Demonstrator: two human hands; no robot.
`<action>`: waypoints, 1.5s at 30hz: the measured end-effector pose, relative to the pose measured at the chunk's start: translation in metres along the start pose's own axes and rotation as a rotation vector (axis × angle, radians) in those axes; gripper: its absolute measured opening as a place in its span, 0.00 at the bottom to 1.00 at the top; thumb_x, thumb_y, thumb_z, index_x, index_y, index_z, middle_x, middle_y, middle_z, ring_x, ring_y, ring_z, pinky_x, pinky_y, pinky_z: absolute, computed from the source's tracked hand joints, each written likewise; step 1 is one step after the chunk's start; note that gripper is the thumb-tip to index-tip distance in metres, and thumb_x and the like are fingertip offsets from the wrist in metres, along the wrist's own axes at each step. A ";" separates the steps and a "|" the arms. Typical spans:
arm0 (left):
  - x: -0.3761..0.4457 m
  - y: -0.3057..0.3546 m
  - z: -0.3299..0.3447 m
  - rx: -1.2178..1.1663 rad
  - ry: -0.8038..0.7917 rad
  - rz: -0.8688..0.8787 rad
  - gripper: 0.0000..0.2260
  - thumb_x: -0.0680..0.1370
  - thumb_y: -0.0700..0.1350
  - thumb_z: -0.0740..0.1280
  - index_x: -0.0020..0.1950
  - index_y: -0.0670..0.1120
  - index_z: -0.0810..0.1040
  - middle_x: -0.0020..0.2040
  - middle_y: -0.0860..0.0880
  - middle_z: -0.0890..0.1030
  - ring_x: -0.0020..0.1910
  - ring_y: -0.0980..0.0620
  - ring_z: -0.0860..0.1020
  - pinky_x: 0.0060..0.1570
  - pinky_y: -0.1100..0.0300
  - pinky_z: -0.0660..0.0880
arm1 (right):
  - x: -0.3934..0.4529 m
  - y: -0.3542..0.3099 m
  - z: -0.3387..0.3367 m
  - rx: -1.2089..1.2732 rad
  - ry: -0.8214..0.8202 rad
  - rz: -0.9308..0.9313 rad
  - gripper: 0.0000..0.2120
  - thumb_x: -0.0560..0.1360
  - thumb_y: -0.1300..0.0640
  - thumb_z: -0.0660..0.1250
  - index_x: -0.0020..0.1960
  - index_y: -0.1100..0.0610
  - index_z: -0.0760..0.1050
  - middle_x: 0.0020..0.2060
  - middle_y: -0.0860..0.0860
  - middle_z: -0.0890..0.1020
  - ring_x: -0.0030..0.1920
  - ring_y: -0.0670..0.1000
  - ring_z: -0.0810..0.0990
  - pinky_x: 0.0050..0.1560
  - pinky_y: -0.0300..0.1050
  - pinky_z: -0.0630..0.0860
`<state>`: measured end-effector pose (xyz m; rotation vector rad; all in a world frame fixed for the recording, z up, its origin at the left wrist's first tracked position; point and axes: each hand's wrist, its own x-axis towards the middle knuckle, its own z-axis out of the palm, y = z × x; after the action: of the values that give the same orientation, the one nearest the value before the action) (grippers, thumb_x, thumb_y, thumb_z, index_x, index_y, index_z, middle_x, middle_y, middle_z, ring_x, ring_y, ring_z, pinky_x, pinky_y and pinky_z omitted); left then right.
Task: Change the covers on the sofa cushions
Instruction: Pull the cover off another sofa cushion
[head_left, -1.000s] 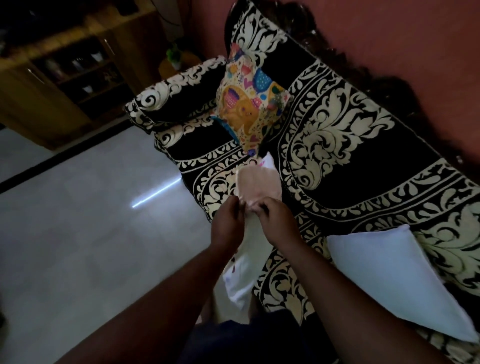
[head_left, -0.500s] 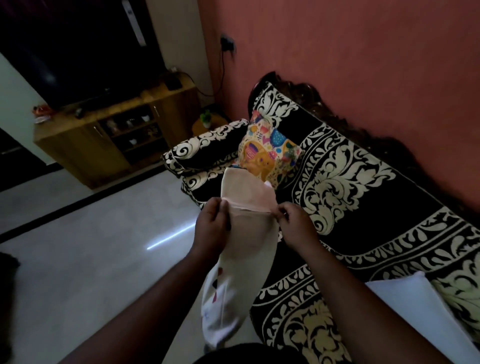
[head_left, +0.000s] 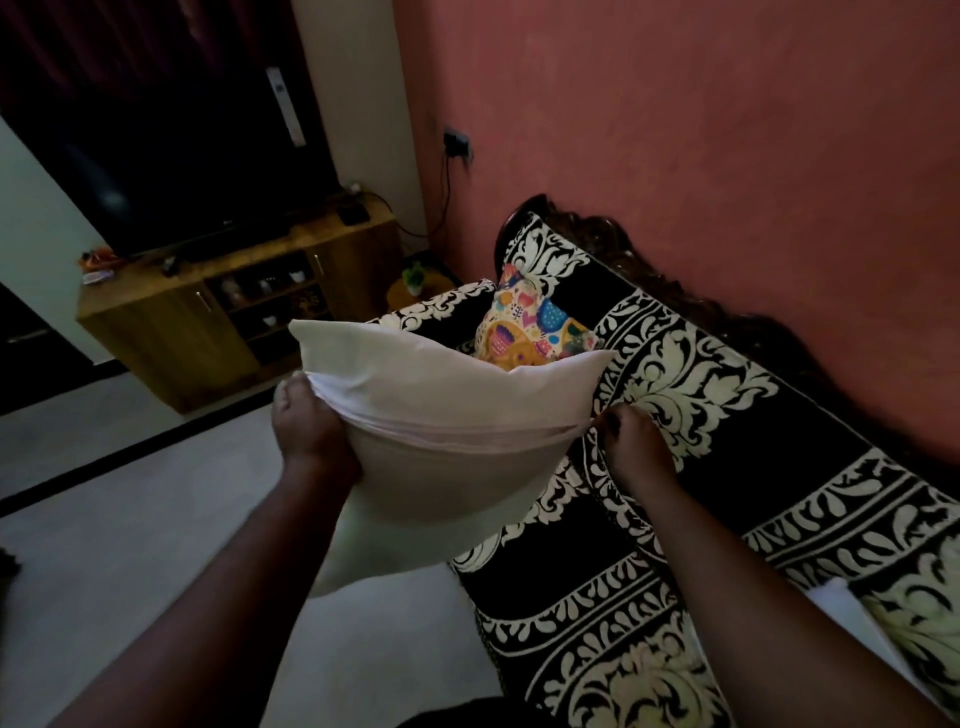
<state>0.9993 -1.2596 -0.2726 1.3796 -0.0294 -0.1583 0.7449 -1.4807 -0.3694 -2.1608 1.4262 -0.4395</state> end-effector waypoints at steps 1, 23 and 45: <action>0.001 0.001 0.001 -0.001 -0.027 -0.009 0.08 0.83 0.41 0.59 0.48 0.45 0.76 0.39 0.52 0.77 0.34 0.59 0.76 0.34 0.66 0.74 | -0.002 -0.003 0.003 0.007 0.037 -0.016 0.07 0.79 0.54 0.64 0.53 0.57 0.77 0.53 0.58 0.79 0.55 0.62 0.78 0.50 0.53 0.74; -0.055 -0.080 -0.034 0.654 -0.240 0.354 0.26 0.74 0.65 0.67 0.55 0.44 0.68 0.52 0.48 0.70 0.51 0.47 0.71 0.53 0.54 0.70 | -0.045 -0.105 0.014 0.825 -0.081 0.101 0.11 0.83 0.56 0.64 0.52 0.62 0.82 0.39 0.50 0.83 0.43 0.49 0.81 0.36 0.31 0.73; -0.079 -0.108 0.039 0.802 -0.613 0.040 0.17 0.82 0.53 0.65 0.41 0.41 0.77 0.38 0.44 0.80 0.42 0.44 0.79 0.40 0.52 0.69 | -0.103 -0.082 0.027 0.258 -0.140 0.093 0.50 0.67 0.36 0.76 0.77 0.59 0.58 0.68 0.59 0.72 0.68 0.60 0.72 0.66 0.51 0.71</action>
<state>0.9061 -1.3066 -0.3648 2.0747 -0.6940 -0.5759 0.7798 -1.3539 -0.3436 -1.8745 1.3102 -0.4051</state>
